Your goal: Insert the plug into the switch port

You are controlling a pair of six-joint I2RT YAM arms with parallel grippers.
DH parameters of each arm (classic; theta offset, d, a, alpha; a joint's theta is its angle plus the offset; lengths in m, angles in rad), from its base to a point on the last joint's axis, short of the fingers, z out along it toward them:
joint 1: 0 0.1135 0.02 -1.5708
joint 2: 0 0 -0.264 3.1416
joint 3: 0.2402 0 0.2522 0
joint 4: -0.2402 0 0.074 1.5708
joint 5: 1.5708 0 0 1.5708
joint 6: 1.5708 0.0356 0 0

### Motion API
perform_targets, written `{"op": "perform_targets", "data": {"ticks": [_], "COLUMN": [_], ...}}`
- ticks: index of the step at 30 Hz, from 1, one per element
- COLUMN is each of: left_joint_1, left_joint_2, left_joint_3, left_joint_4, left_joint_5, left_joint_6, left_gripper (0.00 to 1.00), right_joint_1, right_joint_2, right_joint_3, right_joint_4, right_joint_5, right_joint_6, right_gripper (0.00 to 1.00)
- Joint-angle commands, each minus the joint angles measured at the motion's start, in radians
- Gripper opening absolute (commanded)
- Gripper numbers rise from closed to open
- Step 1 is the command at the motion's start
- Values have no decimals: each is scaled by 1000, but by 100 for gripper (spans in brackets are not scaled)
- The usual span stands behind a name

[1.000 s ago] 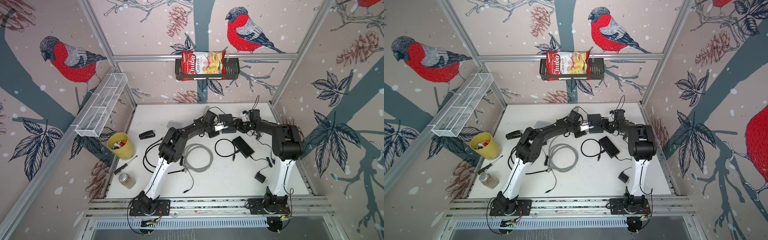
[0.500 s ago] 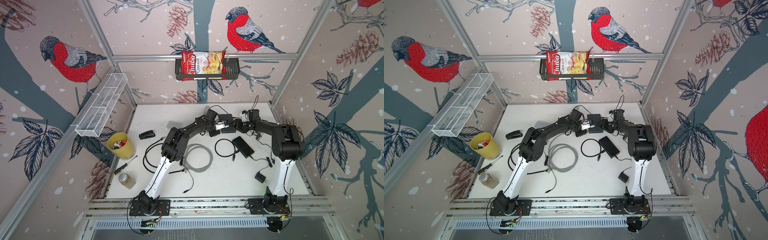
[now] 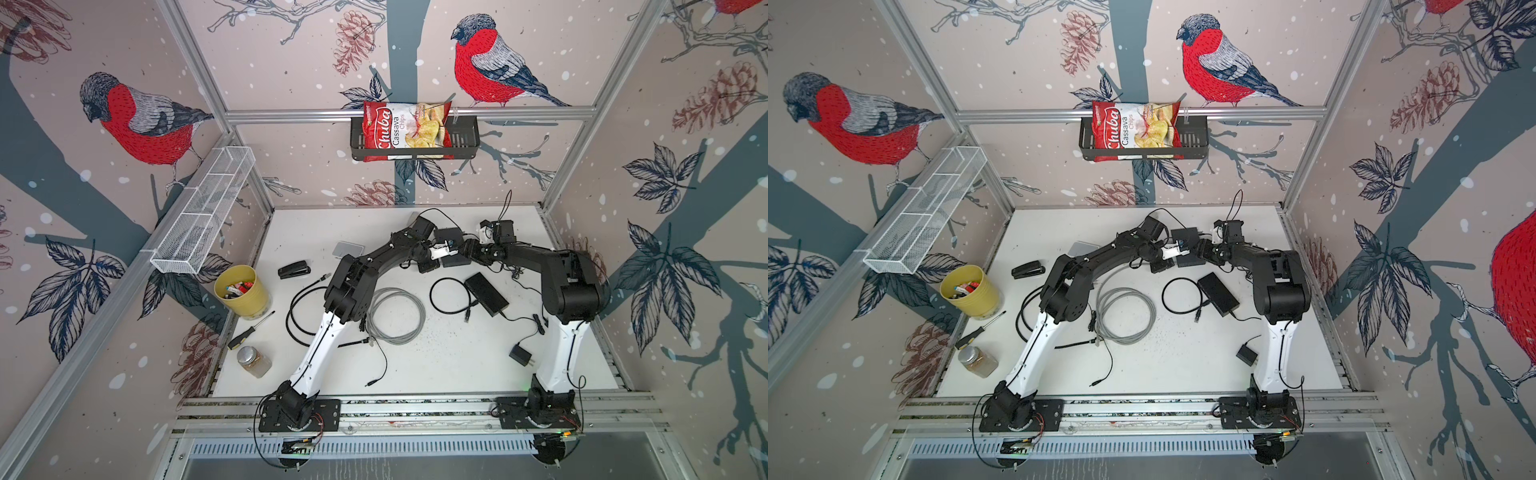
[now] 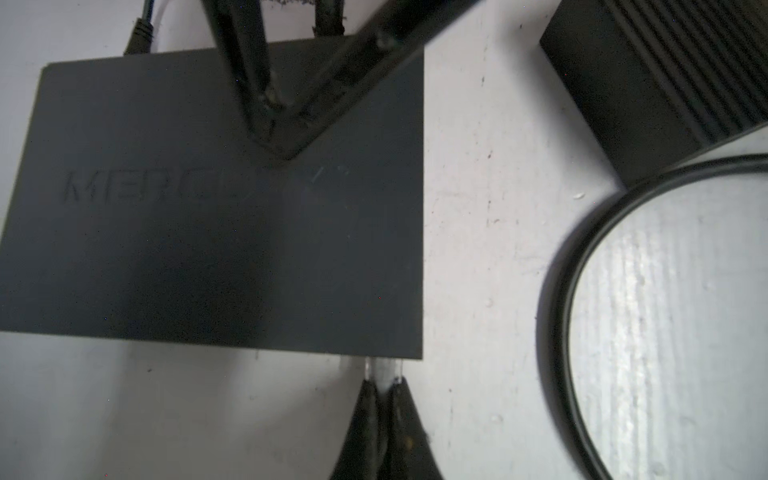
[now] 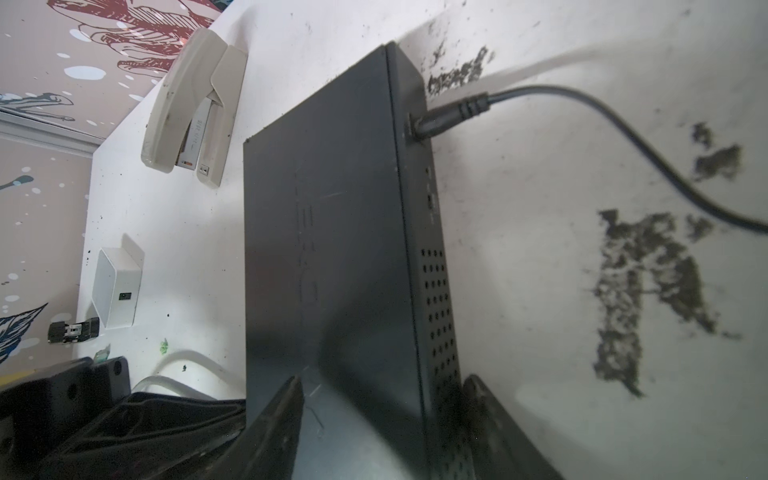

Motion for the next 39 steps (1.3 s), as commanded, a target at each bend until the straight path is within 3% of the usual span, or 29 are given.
{"op": "perform_targets", "data": {"ticks": [1,7,20,27,32,39], "left_joint_1": [-12,-27,-28,-28,-13,8], "left_joint_2": [23,58,67,62,-22,-83], "left_joint_3": [48,88,106,88,-66,-141], "left_joint_4": [115,139,242,223,207,164], "left_joint_5": [98,74,90,82,41,-29], "left_joint_6": [-7,-45,-101,-95,-58,-24], "left_gripper": [0,0,0,0,9,35], "right_joint_1": [26,49,100,65,-6,-60], "right_joint_2": [15,-14,-14,-24,-22,-1], "right_joint_3": [-45,-92,-85,-67,-21,103], "right_joint_4": [-243,-164,-152,-170,-194,-257], "right_joint_5": [-70,-110,-130,-99,-42,65], "right_joint_6": [66,148,173,175,163,123], "right_gripper": [60,57,55,57,63,76]}}
